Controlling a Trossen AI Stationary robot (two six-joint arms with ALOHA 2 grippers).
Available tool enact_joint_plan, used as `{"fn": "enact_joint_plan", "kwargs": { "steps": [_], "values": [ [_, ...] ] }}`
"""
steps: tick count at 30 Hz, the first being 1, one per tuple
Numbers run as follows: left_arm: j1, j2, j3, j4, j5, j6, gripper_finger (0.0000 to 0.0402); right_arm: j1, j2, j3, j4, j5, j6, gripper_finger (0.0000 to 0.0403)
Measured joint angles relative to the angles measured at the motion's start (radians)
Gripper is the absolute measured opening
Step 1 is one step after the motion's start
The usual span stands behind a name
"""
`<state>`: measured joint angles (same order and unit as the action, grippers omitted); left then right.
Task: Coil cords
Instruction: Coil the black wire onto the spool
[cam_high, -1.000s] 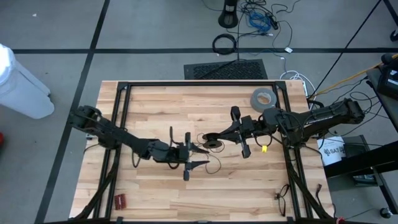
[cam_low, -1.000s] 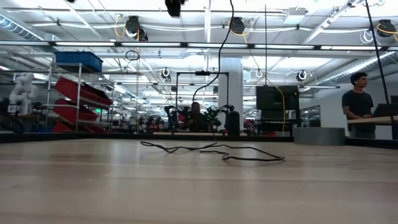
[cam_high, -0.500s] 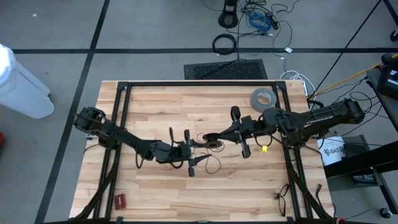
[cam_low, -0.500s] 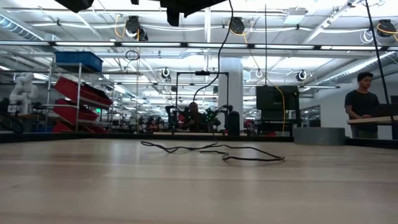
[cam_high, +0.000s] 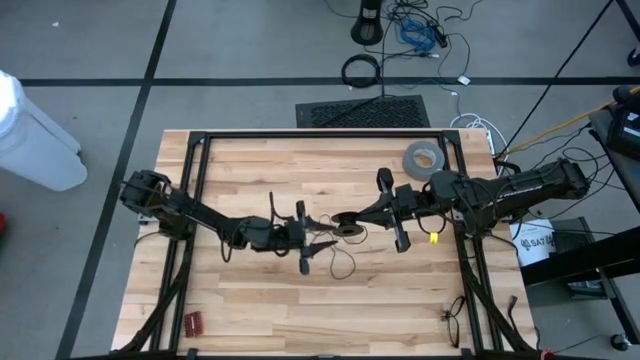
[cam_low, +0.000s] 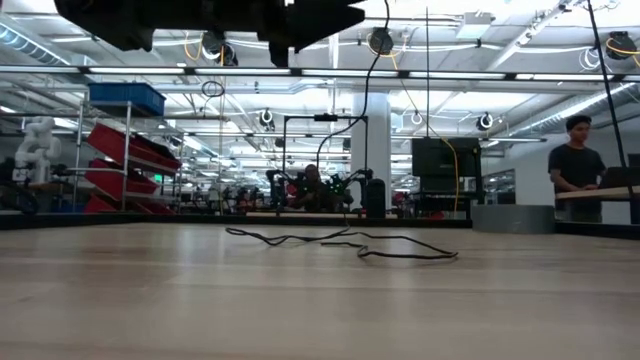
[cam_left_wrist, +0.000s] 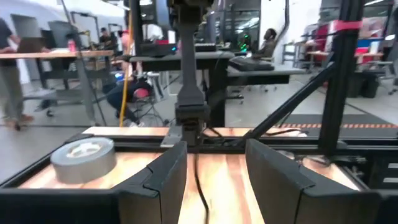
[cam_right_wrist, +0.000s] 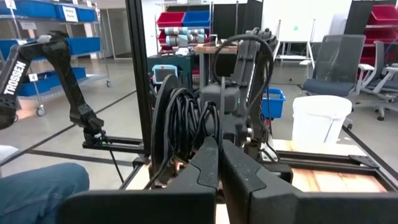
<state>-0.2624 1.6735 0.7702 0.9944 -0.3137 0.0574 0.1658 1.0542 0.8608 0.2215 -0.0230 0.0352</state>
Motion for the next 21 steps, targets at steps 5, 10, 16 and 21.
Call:
{"fn": "enact_joint_plan", "kwargs": {
  "steps": [5,10,16,21],
  "values": [
    [0.030,0.016,0.000,-0.008,0.018,-0.059,0.0171,0.000,0.000,0.000,0.003,0.000,-0.003,0.0000],
    [0.041,0.061,0.000,0.006,0.024,-0.079,0.0171,0.000,0.000,0.000,0.003,0.000,-0.003,0.0000],
    [0.041,0.097,0.000,0.055,0.024,-0.078,0.0171,0.000,0.000,0.000,0.004,0.000,-0.003,0.0000],
    [0.042,0.116,0.000,0.055,-0.001,-0.041,0.0171,0.000,0.000,0.000,0.003,0.000,-0.003,0.0000]
  ]
}}
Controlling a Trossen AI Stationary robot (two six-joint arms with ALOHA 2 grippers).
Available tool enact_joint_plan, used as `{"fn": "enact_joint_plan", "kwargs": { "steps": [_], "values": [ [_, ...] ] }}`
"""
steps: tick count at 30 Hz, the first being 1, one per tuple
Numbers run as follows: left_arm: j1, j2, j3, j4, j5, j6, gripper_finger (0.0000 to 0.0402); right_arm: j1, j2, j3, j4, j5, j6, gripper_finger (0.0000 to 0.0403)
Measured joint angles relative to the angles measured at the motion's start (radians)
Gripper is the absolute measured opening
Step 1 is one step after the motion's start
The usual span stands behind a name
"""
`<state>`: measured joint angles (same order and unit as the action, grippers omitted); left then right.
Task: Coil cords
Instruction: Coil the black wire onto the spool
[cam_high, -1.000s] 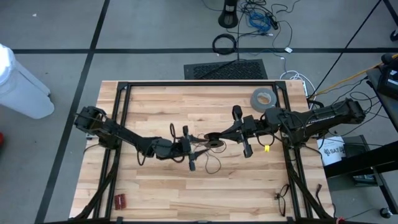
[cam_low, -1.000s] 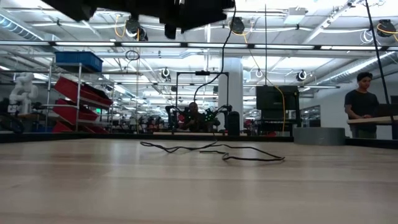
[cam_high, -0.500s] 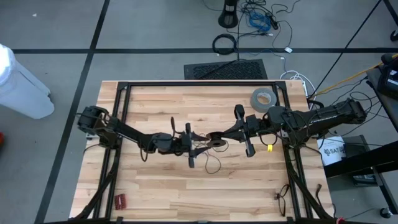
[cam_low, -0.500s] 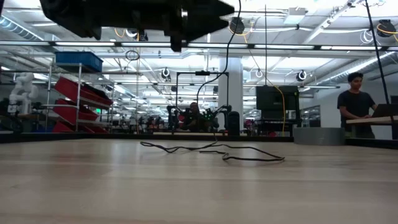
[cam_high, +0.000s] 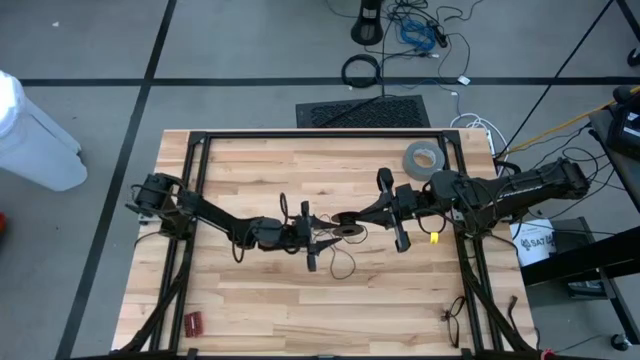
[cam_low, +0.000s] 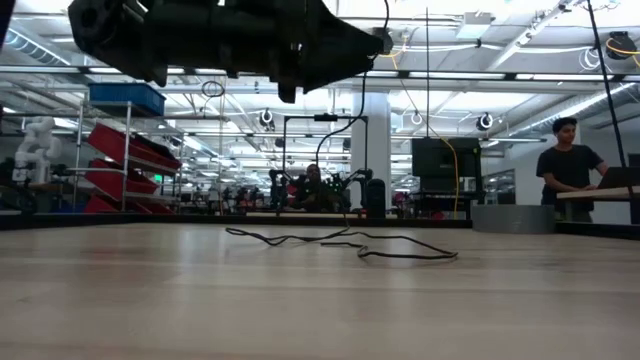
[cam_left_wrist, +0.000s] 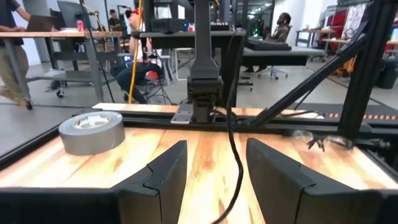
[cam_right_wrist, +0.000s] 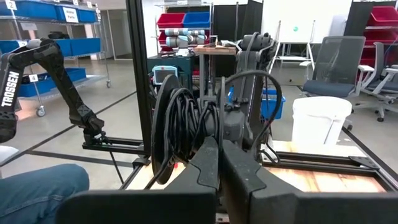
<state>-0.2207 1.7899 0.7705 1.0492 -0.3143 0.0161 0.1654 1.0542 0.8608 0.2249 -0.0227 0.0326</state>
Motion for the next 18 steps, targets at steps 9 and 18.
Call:
{"fn": "enact_joint_plan", "kwargs": {
  "steps": [9,18],
  "values": [
    [0.000,0.046,0.000,0.052,0.054,-0.029,0.0171,0.000,0.000,0.000,-0.014,0.000,-0.012,0.0000],
    [0.003,0.050,0.001,0.064,0.051,0.016,0.0157,0.000,0.000,0.000,-0.018,0.000,-0.011,0.0000]
  ]
}}
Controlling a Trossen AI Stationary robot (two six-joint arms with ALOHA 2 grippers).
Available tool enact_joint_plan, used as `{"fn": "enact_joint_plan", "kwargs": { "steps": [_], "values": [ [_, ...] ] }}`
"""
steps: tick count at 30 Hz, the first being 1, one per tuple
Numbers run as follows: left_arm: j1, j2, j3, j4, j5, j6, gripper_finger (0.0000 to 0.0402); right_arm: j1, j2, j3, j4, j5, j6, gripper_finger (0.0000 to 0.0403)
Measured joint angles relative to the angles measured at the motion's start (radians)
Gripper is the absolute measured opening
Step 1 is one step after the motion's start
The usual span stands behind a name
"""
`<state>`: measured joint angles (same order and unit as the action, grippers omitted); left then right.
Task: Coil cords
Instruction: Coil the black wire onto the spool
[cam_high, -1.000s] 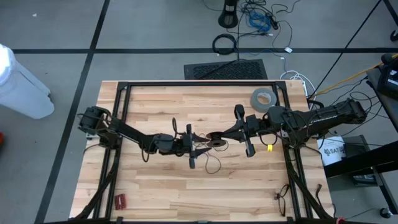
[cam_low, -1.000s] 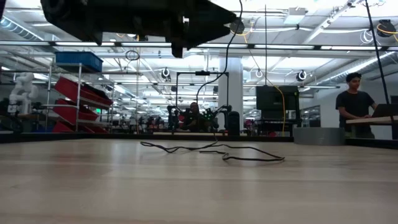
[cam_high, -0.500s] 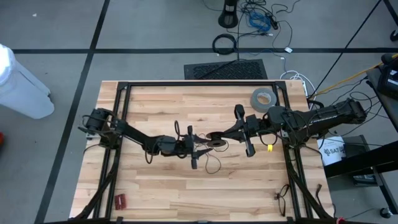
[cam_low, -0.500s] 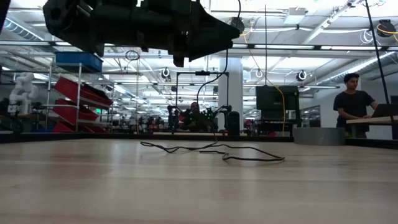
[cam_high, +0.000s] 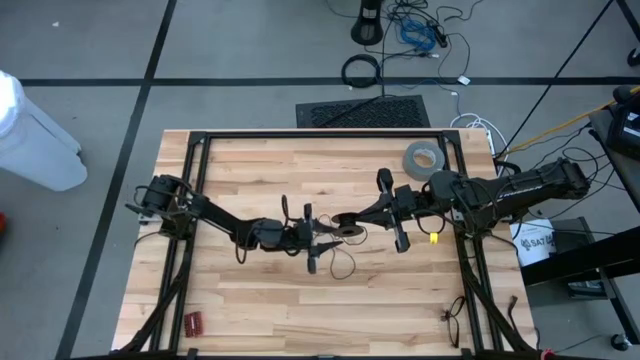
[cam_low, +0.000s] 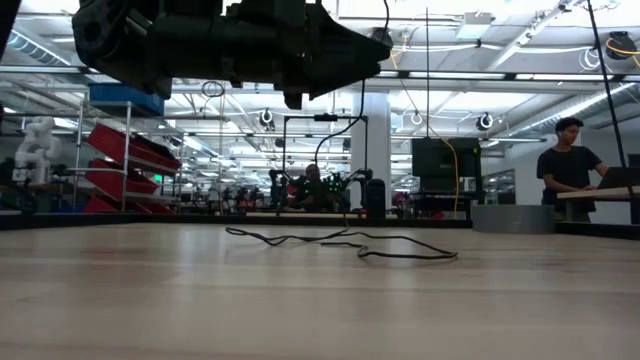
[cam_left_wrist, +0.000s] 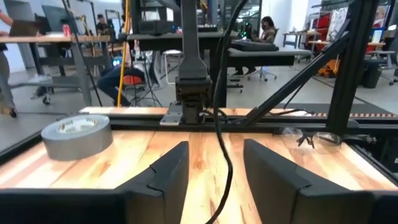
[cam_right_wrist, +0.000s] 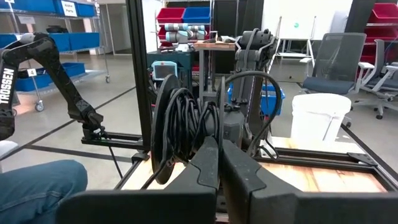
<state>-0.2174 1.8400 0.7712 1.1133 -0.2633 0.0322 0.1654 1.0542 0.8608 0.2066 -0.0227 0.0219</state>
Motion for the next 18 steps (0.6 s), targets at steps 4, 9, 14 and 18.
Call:
{"fn": "enact_joint_plan", "kwargs": {
  "steps": [4,9,14,18],
  "values": [
    [0.000,0.000,0.000,0.001,-0.001,0.004,0.0105,0.000,0.000,0.000,-0.003,0.000,0.009,0.0000],
    [0.001,-0.001,0.000,-0.018,-0.037,0.008,0.0018,0.000,0.000,0.000,-0.020,0.001,0.011,0.0000],
    [0.009,-0.061,0.000,-0.215,-0.065,0.007,0.0012,0.000,0.000,0.000,-0.019,0.023,0.023,0.0000],
    [0.010,-0.161,0.000,-0.423,-0.116,0.001,0.0012,0.000,0.000,0.000,-0.018,0.023,0.023,0.0000]
  ]
}}
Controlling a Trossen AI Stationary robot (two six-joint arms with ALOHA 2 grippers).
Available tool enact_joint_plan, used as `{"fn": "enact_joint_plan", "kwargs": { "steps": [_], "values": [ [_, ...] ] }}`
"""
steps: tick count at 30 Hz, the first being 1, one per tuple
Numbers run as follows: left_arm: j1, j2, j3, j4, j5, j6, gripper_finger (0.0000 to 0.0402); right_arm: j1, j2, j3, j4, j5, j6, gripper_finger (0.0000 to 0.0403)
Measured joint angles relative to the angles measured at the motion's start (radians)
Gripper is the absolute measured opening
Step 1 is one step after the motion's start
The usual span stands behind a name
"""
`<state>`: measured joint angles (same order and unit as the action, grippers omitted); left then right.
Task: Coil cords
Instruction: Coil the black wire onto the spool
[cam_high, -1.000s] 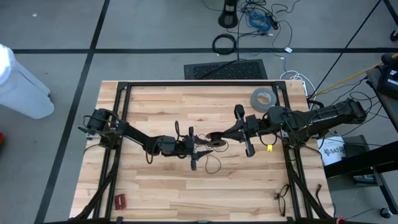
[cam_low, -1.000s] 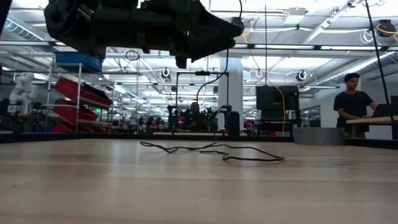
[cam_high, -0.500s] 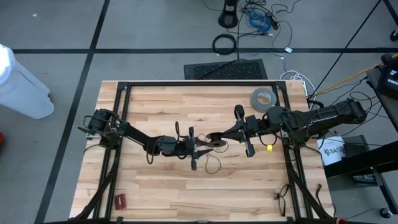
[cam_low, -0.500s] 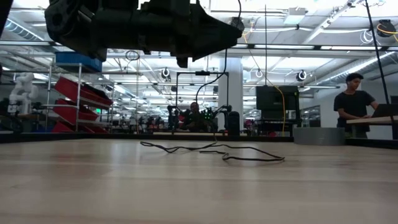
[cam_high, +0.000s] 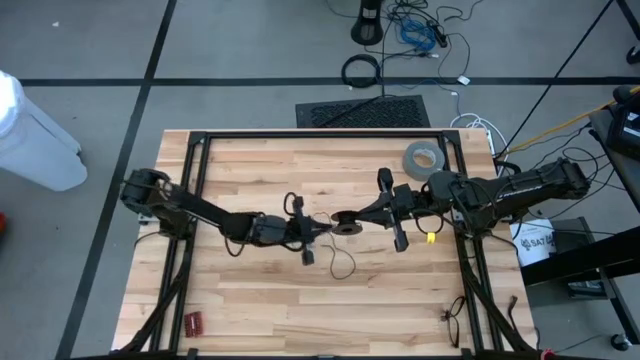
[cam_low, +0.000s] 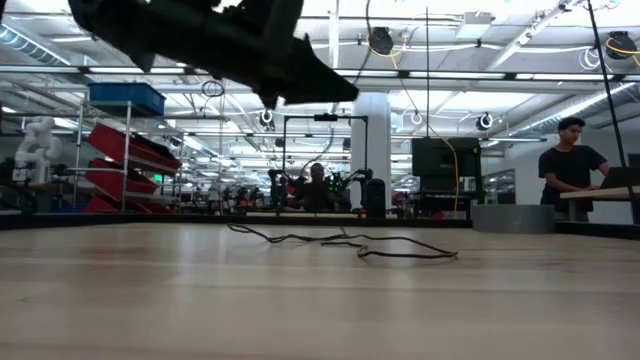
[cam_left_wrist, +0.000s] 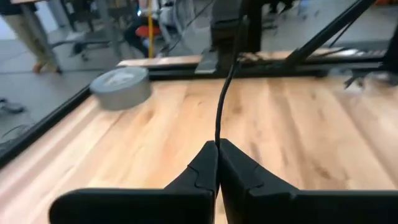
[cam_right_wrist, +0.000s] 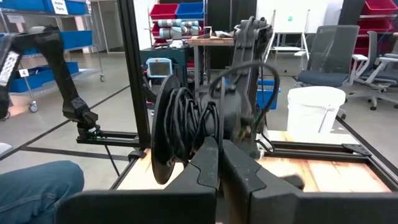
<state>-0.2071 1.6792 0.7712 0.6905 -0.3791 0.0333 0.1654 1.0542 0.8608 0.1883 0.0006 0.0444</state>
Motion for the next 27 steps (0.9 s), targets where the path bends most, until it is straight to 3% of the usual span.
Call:
{"fn": "enact_joint_plan", "kwargs": {
  "steps": [15,21,27],
  "values": [
    [-0.033,-0.499,0.000,-0.753,-0.126,-0.207,0.0012,0.000,0.000,0.000,-0.012,0.000,0.007,0.0000],
    [-0.073,-0.634,0.000,-0.812,-0.130,-0.258,0.0012,0.000,0.019,0.000,-0.043,0.036,0.017,0.0000],
    [-0.112,-0.669,0.000,-0.799,-0.130,-0.260,0.0012,-0.010,0.059,0.000,-0.042,0.079,-0.013,0.0000]
  ]
}}
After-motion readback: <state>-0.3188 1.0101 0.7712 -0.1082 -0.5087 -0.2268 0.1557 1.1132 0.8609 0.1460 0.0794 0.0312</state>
